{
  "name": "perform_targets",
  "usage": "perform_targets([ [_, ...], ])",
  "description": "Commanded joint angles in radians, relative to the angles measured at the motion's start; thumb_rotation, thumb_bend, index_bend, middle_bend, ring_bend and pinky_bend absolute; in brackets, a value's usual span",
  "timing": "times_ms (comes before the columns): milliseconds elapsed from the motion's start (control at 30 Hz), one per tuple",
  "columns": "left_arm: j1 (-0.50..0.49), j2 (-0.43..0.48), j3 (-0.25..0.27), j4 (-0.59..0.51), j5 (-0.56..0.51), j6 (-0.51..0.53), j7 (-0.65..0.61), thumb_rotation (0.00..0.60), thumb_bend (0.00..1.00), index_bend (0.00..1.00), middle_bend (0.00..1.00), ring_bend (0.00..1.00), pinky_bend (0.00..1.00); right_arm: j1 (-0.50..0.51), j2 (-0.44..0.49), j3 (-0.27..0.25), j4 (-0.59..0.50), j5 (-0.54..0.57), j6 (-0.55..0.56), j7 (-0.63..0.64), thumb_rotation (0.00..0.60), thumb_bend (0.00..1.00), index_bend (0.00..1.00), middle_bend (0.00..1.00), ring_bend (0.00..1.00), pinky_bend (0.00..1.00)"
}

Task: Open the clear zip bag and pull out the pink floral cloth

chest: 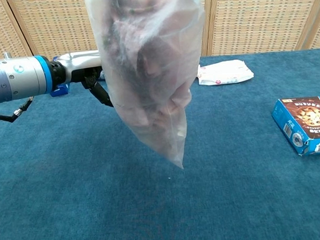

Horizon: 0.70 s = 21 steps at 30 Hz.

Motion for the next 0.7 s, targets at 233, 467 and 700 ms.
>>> perform_targets([
  [233,-0.002,-0.014,-0.008,0.007,-0.018,-0.002,0.014,0.6,0.43,0.5,0.0,0.0,0.0,-0.002,0.006,-0.003,-0.002,-0.006,0.0,0.007,0.6,0.82,0.79,0.52,0.42,0.23],
  [467,-0.001,-0.022,-0.013,0.01,-0.029,-0.001,0.026,0.6,0.49,0.61,0.0,0.0,0.0,-0.003,0.008,-0.006,-0.002,-0.011,-0.001,0.012,0.6,0.82,0.79,0.52,0.42,0.23],
  [700,-0.001,-0.03,-0.017,0.009,-0.047,-0.005,0.049,0.6,0.58,0.69,0.0,0.0,0.0,-0.005,0.009,-0.01,-0.001,-0.016,0.0,0.017,0.6,0.82,0.79,0.52,0.42,0.23],
])
